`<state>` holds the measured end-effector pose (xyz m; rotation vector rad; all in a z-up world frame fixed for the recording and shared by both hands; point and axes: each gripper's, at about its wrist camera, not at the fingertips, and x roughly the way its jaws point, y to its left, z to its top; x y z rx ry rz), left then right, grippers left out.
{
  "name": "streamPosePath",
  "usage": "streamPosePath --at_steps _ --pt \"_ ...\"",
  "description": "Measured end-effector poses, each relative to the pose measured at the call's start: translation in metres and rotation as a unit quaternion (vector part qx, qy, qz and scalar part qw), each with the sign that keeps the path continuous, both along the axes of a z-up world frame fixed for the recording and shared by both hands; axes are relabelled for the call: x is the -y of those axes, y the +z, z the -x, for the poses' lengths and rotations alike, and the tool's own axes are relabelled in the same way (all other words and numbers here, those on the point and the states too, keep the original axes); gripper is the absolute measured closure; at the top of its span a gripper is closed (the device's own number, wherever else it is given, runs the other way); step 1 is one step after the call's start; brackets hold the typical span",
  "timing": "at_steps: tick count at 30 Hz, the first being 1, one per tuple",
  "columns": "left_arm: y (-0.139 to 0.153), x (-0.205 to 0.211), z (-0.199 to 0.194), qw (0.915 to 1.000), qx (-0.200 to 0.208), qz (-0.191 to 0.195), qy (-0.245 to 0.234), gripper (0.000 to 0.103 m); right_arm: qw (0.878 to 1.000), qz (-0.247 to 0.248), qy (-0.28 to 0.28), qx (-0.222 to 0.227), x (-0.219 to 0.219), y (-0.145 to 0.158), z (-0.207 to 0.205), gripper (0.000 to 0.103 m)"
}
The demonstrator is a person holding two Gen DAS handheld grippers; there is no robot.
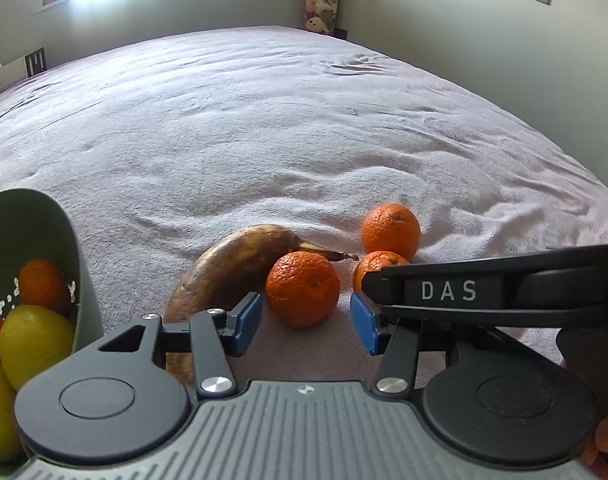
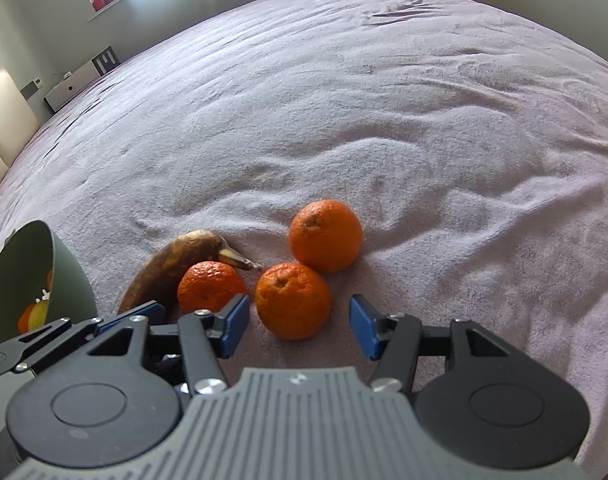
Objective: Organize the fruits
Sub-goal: 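Grasp a mandarin with the left tool while the right tool grasps another mandarin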
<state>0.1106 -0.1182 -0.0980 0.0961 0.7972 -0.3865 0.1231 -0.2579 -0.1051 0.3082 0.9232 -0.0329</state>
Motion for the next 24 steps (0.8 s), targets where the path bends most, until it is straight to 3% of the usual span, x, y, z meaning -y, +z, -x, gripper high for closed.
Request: streamPosePath --at_steps 13,18,21,23,24 --pt "-0.013 0.002 -0.011 0.9998 -0.018 -0.006 0.004 0.043 1.000 -0.012 0.001 -0.004 0.000 -0.008 -0.005 0.051" --pt "-0.012 0.004 -0.011 0.9998 -0.015 -0.008 -0.004 0.054 1.000 -0.023 -0.002 -0.006 0.002 -0.010 -0.006 0.051" --pt "-0.011 0.005 -0.010 0.9998 -0.015 -0.011 -0.007 0.056 1.000 -0.027 0.000 -0.006 0.002 -0.010 -0.006 0.052" --pt "-0.011 0.005 -0.010 0.9998 -0.016 -0.012 -0.008 0.057 1.000 -0.030 0.003 -0.008 0.001 -0.010 -0.006 0.061" --pt "-0.010 0.005 -0.009 0.9998 -0.017 -0.012 -0.008 0.057 1.000 -0.030 0.002 -0.008 0.001 -0.010 -0.006 0.061"
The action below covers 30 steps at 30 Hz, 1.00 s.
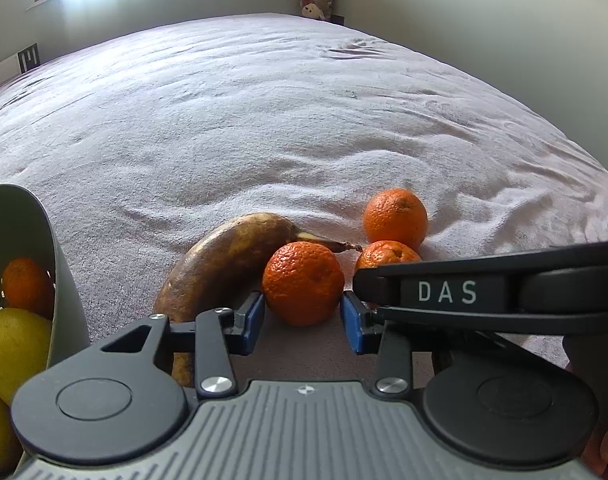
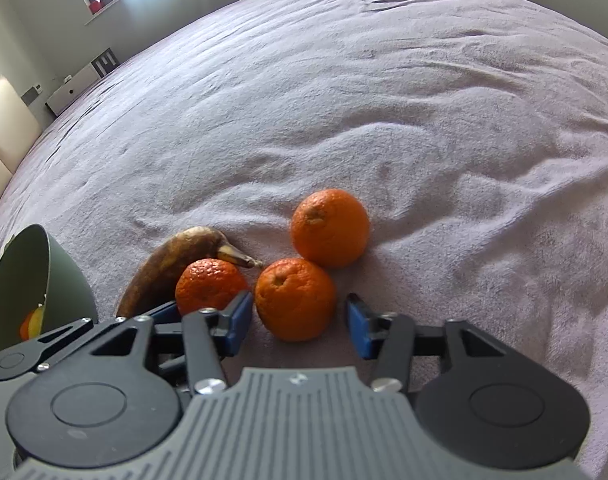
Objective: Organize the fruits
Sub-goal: 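Grasp a mandarin with the left tool while the right tool grasps another mandarin, then lift both held mandarins off the bed cover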
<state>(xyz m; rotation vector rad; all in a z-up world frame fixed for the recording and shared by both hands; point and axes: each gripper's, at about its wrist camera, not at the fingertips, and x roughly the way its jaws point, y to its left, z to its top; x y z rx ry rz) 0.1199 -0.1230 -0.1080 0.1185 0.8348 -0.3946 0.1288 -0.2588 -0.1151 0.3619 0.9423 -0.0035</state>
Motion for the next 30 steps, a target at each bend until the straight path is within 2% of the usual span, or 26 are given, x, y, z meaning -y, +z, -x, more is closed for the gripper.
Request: streamPosePath --at_steps 13,22,28,30 --pt "0.017 -0.007 0.011 0.9999 -0.016 -0.004 0.003 0.060 1.000 0.003 0.002 -0.020 -0.004 0.008 0.003 0.063" --pt "0.029 -0.023 0.030 0.9975 -0.071 -0.006 -0.002 0.061 0.999 -0.019 0.012 -0.038 -0.006 0.019 0.022 0.063" --pt "0.030 -0.029 0.040 0.9940 -0.107 -0.011 -0.021 0.061 0.998 -0.007 0.025 -0.061 -0.007 0.022 0.037 0.063" --pt "0.027 -0.033 0.040 0.9935 -0.112 -0.001 -0.018 0.061 0.997 -0.006 0.024 -0.070 -0.006 0.018 0.038 0.063"
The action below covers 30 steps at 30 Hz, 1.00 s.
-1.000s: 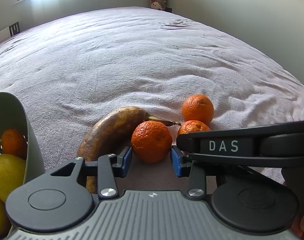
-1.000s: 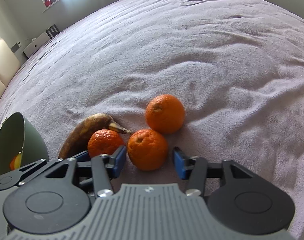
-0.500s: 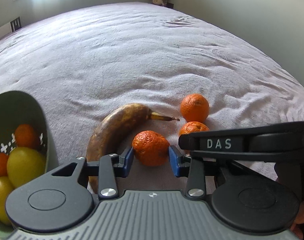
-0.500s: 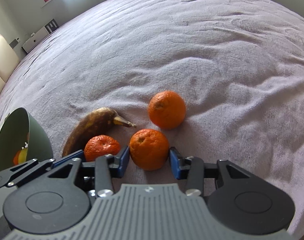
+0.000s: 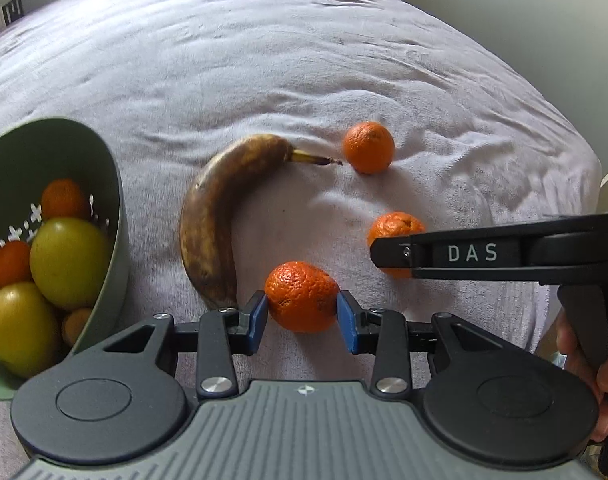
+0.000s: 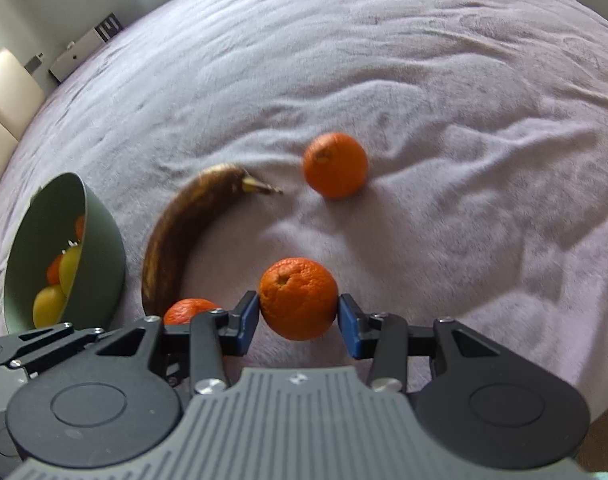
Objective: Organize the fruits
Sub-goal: 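Lift both held mandarins off the bed cover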
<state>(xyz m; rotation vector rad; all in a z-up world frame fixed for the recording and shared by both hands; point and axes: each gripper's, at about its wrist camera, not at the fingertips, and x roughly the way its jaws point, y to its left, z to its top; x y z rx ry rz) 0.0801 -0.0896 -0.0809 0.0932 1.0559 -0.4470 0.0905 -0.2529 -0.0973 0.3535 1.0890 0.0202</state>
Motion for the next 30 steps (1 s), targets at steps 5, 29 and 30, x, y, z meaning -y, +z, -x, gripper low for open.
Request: streamPosePath --at_steps 5,29,30 --pt "-0.005 -0.012 -0.003 0.9989 0.009 0.043 0.016 0.061 1.000 0.006 0.006 -0.006 -0.002 -0.006 0.000 0.062" --pt "-0.018 0.008 0.027 0.9916 0.108 -0.057 -0.041 0.040 0.998 0.045 0.035 0.008 -0.013 -0.003 0.001 0.057" --pt "-0.019 0.008 0.027 0.9917 0.108 -0.057 -0.041 0.040 0.998 0.052 0.040 0.010 -0.015 -0.003 0.001 0.056"
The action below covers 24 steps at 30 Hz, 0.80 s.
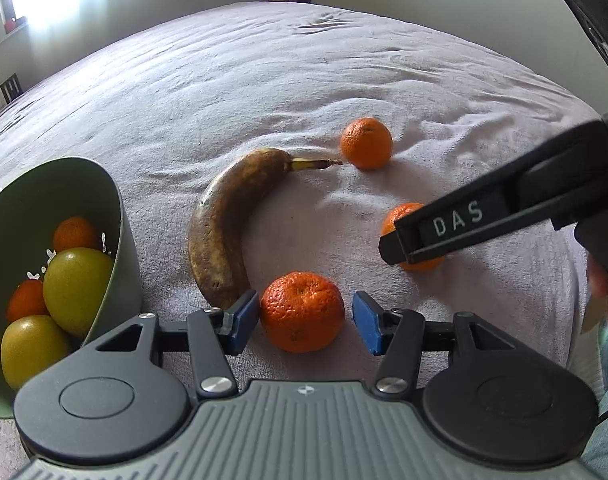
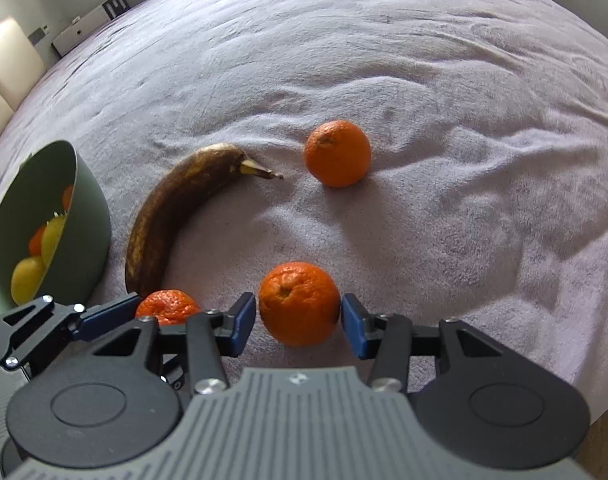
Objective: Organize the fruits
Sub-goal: 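Lift both held mandarins off the bed cover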
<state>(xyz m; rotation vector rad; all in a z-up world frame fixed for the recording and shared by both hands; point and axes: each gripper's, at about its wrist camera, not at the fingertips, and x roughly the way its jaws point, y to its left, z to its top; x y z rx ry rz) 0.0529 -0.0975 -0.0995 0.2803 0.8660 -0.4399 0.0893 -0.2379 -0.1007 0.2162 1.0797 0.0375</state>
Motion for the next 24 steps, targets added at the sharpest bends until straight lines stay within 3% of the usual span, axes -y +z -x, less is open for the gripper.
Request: streamPosePath --at_steps 2,6,15,24 --pt "0.000 0.000 0.000 1.0000 0.000 0.000 0.001 0.040 1.000 0.018 0.012 0.006 -0.004 0.001 0.001 0.051" --pt "-0.002 0.001 -0.002 1.0000 -0.002 -0.002 0.005 0.040 0.999 0.038 0.031 0.012 -0.009 0.000 0.001 0.051" --pt "-0.003 0.004 -0.003 0.9999 -0.004 -0.011 0.007 0.050 0.998 0.052 0.039 0.008 -0.011 -0.004 -0.001 0.060" --pt "0.006 -0.003 -0.006 0.9990 -0.012 0.025 0.036 0.052 0.998 0.047 0.027 0.018 -0.010 0.002 0.001 0.061"
